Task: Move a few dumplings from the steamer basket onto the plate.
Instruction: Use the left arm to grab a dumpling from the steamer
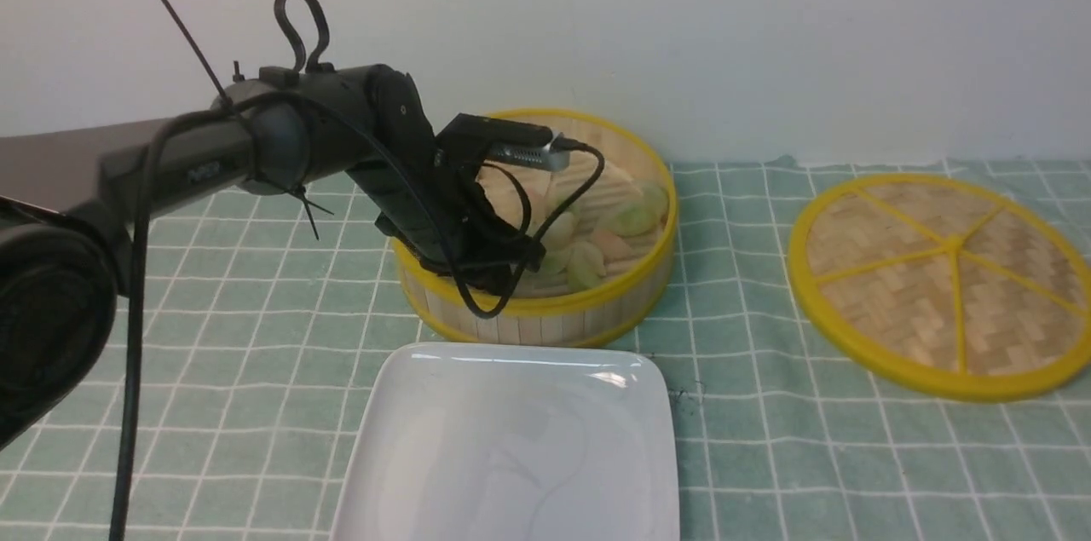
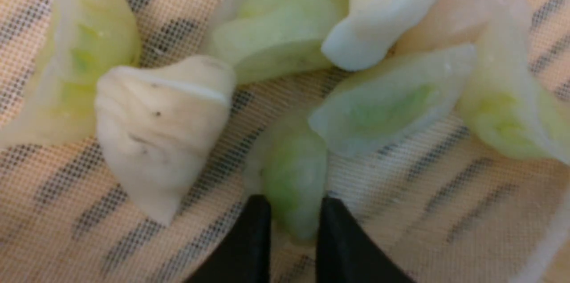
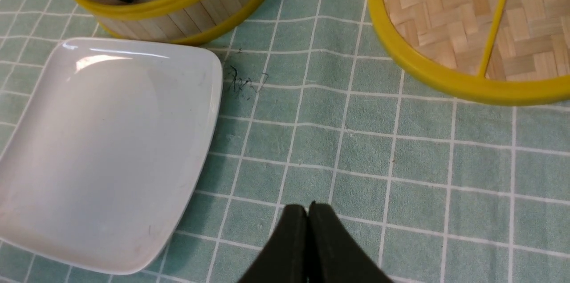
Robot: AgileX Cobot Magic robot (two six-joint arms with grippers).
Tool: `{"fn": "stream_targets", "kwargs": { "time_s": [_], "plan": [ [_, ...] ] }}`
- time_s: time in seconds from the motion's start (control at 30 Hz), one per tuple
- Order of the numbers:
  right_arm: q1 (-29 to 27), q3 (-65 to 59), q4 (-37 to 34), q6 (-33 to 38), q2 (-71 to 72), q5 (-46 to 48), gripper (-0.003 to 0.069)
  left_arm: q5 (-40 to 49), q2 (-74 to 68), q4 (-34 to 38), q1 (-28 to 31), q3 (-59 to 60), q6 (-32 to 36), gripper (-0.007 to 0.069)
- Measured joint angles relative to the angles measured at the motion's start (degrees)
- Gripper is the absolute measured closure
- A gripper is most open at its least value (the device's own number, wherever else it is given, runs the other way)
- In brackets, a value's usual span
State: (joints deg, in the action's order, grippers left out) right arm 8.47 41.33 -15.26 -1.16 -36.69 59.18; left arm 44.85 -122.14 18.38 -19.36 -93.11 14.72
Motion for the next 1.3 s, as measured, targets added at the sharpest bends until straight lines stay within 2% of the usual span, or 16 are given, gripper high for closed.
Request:
{"fn": "stream_targets", "kwargs": {
  "time_s": [0.07,0.13,0.5,0.63,0.83,1.03,1.23,1.3],
  "plan": [
    [0.0,0.0,0.0,0.0,0.0,0.6,0.0673,3.1,1.4,-0.2,0.0,-2.2,-0.2,0.0606],
    [0.0,0.0,0.0,0.0,0.0,1.1,0.0673,7.5,3.8,-0.2,0.0,-5.0,-0.4,0.0625],
    [0.0,0.0,0.0,1.2,0.0,2.1,0.0673,24.9,13.1,-0.6,-0.2,-9.8,-0.5,0.0631],
    [0.0,0.0,0.0,1.2,0.0,2.1,0.0673,25.2,12.8,-2.4,-0.9,-9.8,0.7,0.0631],
    [0.0,0.0,-0.3,1.5,0.0,2.1,0.0673,16.7,7.2,-3.1,-2.0,-9.8,7.3,0.0622],
    [0.0,0.0,-0.7,1.5,0.0,2.1,0.0673,9.3,0.8,-3.3,-2.0,-9.8,9.5,0.0508],
    [0.0,0.0,-0.8,1.5,0.0,2.2,0.0673,3.6,-5.8,-4.8,-2.0,-9.8,9.7,0.0279],
    [0.0,0.0,-0.8,1.5,0.0,2.2,0.0673,2.7,-6.9,-4.8,-2.0,-9.8,9.7,0.0243]
  ]
}}
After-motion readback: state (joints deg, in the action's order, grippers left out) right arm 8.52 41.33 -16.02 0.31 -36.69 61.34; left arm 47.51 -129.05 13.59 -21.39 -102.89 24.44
